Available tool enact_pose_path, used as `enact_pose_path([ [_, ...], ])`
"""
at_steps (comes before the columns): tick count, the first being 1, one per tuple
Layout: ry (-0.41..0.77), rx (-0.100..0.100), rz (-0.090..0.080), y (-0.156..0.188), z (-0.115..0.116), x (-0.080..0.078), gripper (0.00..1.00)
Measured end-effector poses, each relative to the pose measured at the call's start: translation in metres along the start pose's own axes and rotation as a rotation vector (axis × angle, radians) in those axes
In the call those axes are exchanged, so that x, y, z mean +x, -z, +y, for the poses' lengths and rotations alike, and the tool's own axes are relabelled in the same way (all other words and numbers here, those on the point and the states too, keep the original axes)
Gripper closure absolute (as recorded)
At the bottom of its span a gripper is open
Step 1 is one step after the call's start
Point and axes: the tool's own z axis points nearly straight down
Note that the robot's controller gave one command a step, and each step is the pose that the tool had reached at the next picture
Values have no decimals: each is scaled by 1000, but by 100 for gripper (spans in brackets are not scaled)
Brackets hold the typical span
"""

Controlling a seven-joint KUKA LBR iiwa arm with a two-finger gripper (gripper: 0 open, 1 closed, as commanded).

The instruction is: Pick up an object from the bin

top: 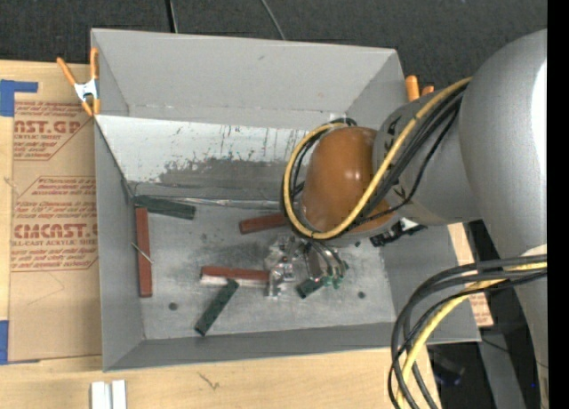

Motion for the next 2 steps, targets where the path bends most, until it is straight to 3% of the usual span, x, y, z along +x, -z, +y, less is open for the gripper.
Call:
enact_pose_path([
  [1,0,0,0,0,0,0,100],
  [2,-16,1,-9,144,-13,23,100],
])
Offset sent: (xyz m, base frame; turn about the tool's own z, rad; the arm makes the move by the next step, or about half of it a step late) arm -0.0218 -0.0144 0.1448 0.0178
